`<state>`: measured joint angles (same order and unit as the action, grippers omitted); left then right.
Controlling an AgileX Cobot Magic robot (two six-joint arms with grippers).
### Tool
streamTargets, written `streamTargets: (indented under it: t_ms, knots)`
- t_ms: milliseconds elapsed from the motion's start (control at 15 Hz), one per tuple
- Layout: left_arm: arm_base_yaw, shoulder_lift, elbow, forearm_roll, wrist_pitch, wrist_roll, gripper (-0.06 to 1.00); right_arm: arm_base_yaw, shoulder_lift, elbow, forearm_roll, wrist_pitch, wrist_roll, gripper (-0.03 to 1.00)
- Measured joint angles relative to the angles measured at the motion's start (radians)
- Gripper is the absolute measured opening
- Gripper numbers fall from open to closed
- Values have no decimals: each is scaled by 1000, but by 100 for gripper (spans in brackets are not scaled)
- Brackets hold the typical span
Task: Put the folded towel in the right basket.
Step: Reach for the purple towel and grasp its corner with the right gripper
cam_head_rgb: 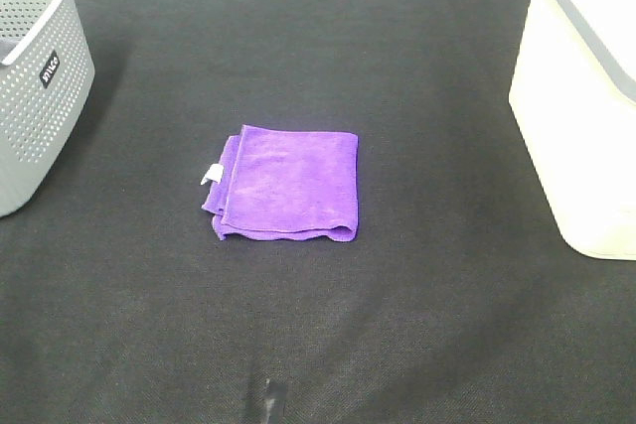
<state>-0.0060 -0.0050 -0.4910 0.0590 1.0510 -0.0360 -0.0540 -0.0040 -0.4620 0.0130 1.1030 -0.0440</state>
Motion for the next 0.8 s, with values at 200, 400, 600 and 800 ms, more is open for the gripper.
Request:
streamTargets:
  t_ms: [200,400,600,800]
  knots:
    - [0,0,0,0,0,0,99,0,0,0,0,0,0,98]
    - [0,0,0,0,0,0,99,0,0,0,0,0,0,98]
    - [0,0,0,0,0,0,99,0,0,0,0,0,0,98]
    - [0,0,0,0,0,0,99,0,0,0,0,0,0,98]
